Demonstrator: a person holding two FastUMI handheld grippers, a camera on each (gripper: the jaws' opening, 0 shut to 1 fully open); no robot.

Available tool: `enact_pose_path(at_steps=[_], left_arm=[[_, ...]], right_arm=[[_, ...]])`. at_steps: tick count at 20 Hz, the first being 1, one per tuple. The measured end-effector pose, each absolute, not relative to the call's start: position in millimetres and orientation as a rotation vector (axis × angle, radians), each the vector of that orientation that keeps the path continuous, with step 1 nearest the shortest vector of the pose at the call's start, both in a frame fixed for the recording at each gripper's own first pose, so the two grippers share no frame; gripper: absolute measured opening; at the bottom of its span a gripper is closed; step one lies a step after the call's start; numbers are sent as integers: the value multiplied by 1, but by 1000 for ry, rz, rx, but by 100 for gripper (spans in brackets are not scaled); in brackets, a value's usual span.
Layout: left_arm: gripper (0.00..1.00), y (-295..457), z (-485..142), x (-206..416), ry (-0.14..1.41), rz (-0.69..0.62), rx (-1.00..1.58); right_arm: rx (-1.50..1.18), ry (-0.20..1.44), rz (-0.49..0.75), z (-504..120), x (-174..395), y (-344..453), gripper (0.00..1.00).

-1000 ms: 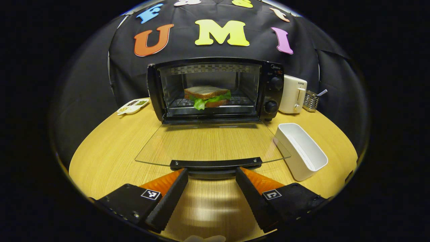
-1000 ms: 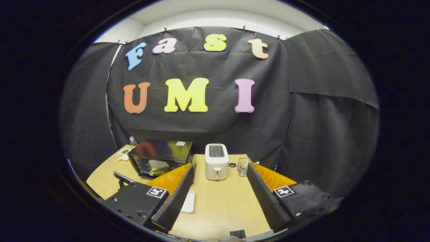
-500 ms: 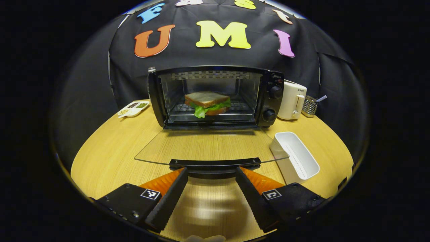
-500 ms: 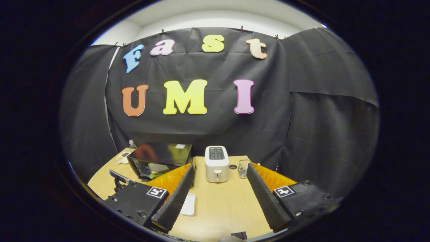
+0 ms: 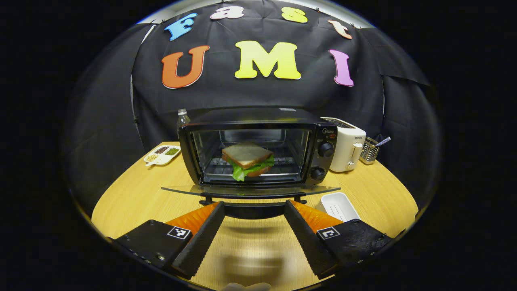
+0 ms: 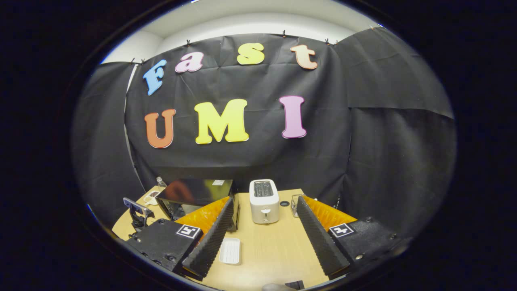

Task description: Open the electric oven with the left hand, put the food in, and close the electric oven.

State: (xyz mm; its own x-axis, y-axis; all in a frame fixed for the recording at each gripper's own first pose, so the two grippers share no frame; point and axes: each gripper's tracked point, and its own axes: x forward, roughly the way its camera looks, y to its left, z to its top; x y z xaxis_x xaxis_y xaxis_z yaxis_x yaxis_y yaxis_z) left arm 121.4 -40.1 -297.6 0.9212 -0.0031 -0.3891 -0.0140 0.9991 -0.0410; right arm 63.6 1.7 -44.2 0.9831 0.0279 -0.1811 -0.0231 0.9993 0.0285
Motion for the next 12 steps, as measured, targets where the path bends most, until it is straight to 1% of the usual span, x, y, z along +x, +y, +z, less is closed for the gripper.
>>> enact_pose_path(at_steps=[4,5,6,8,9,11,12], left_arm=[[98,-38,-283,146,372,15,-35],[98,-36,-282,152,378,21,-41],[97,-38,-279,156,375,20,-52],[98,-36,-274,163,364,24,-56],[97,-36,-272,165,359,23,-49],[98,-38,-272,166,356,16,-40],[98,-37,-272,166,359,17,-38]], right_arm=[[25,180,29,-43,72,1,100],[26,184,28,-45,73,2,90],[31,185,32,-44,73,3,100],[35,179,35,-43,74,3,100],[33,179,35,-43,75,3,90],[31,178,38,-44,75,3,90],[28,178,38,-43,76,3,100]])
